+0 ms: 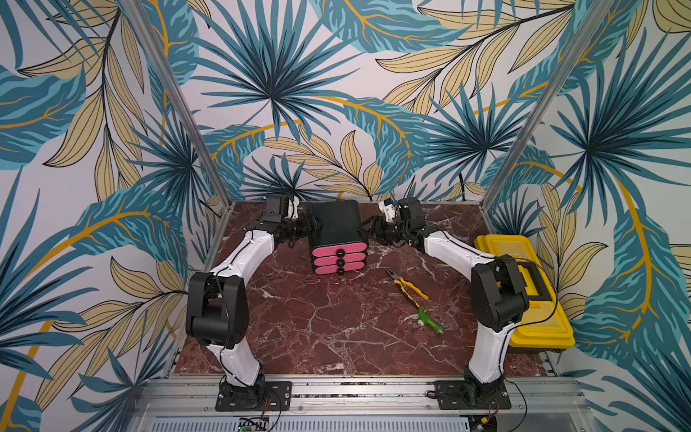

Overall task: Put the bluetooth earphones in the drawer according to color
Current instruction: Move the storage box to the center of the board, then reset both arms

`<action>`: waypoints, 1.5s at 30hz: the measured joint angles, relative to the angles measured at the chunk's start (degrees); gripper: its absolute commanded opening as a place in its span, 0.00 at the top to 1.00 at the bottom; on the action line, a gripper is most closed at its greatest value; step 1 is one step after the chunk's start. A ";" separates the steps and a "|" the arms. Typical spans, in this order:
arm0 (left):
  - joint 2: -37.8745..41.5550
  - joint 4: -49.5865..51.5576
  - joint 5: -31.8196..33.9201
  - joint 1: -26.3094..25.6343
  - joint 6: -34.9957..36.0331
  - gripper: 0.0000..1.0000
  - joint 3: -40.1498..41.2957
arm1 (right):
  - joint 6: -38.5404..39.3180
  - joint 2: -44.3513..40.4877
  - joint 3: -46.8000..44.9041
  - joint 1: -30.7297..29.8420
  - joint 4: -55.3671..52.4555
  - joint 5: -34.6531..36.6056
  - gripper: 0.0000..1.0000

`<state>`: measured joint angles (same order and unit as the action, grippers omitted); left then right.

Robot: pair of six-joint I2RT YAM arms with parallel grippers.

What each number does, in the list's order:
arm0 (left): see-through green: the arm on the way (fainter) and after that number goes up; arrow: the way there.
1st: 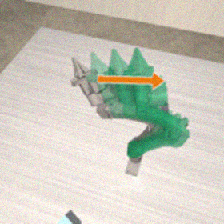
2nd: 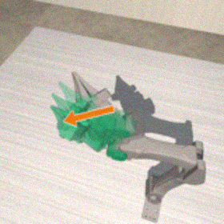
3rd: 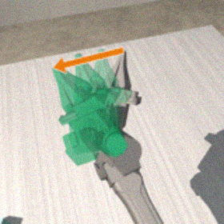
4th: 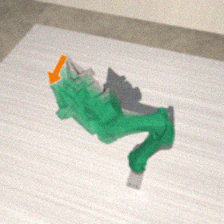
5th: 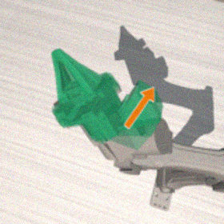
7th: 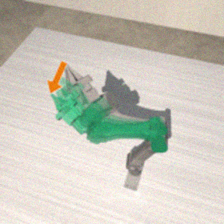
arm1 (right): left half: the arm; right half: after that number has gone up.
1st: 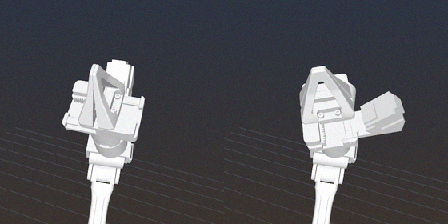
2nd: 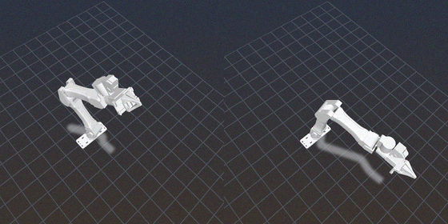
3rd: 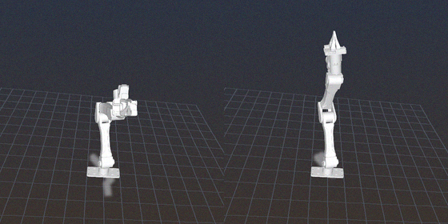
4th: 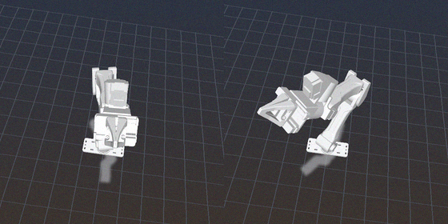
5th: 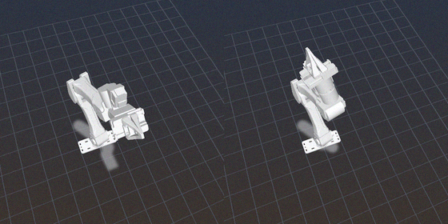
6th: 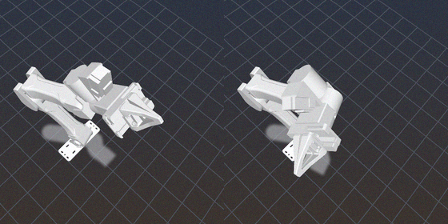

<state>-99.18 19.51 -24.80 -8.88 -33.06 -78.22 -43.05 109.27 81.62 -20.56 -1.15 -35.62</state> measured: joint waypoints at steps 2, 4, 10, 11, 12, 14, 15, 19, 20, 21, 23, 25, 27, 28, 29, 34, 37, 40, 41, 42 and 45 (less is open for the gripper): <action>1.33 -0.04 0.81 -1.38 -0.02 0.27 1.36 | 0.02 -2.71 -3.02 0.00 -0.11 0.96 0.36; 2.95 -0.09 1.64 -2.58 -0.24 0.27 3.10 | 0.13 -5.09 -5.75 0.00 -0.15 1.75 0.36; 9.68 0.59 4.00 -6.60 -0.85 0.26 9.60 | 0.87 -12.26 -13.64 0.00 -0.15 3.58 0.36; 10.75 0.94 4.24 -7.17 -0.90 0.26 10.49 | 0.92 -13.33 -14.80 -0.02 -0.11 3.74 0.36; 11.91 1.33 4.46 -7.78 -0.96 0.26 11.45 | 1.03 -14.56 -16.06 -0.07 -0.02 3.96 0.36; 13.84 1.86 4.59 -8.72 -1.07 0.26 13.14 | 1.09 -16.76 -18.60 -0.17 0.42 4.39 0.36; 14.62 2.32 4.55 -9.09 -1.07 0.26 13.70 | 1.09 -17.92 -19.87 -0.33 0.61 4.61 0.36; 16.04 3.67 4.13 -9.86 -1.07 0.26 14.58 | 0.90 -22.45 -24.55 -1.38 1.38 5.95 0.35; 16.13 3.72 3.98 -9.92 -1.07 0.26 14.64 | 0.85 -23.39 -25.46 -1.64 1.40 6.21 0.35; 16.15 3.72 3.85 -10.03 -1.07 0.26 14.71 | 0.68 -24.39 -26.40 -1.88 1.40 6.40 0.35; 16.15 3.72 3.69 -10.23 -1.07 0.26 14.75 | 0.52 -25.99 -27.85 -2.32 1.36 6.73 0.35; 16.15 3.72 3.52 -10.32 -1.09 0.26 14.75 | 0.39 -27.02 -28.68 -2.67 1.29 7.23 0.33; 16.22 3.69 3.52 -10.47 -1.07 0.24 14.75 | 0.68 -27.50 -28.96 -3.02 0.92 7.82 0.31; 16.31 3.74 3.56 -10.56 -1.03 0.22 14.75 | 0.90 -27.74 -28.96 -3.23 0.52 8.33 0.30; 16.44 3.85 3.56 -10.64 -1.03 0.20 14.75 | 1.16 -27.98 -28.94 -3.43 0.13 8.70 0.29; 19.69 6.16 4.63 -11.54 -0.57 0.03 14.75 | 3.72 -30.40 -27.28 -4.39 -5.60 11.45 0.12; 23.37 7.82 6.45 -11.67 0.20 0.00 14.73 | 5.68 -32.92 -25.40 -4.46 -9.51 14.16 0.01; 26.82 9.55 8.83 -11.58 0.66 0.00 14.73 | 7.41 -36.44 -24.35 -4.46 -12.98 17.09 0.01; 28.13 10.21 9.84 -11.54 0.72 0.00 14.73 | 8.13 -37.62 -24.06 -4.46 -14.14 18.18 0.01; 29.44 10.71 10.86 -11.54 0.90 0.00 14.73 | 8.92 -38.82 -23.91 -4.46 -15.21 19.47 0.00; 34.34 11.65 14.29 -11.54 1.33 0.00 15.41 | 11.65 -42.51 -23.87 -4.46 -18.56 24.55 0.00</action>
<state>-64.84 31.16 -10.50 -20.43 -31.73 -62.81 -31.40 66.76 57.76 -25.02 -19.70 -11.07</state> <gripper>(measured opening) 0.999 0.994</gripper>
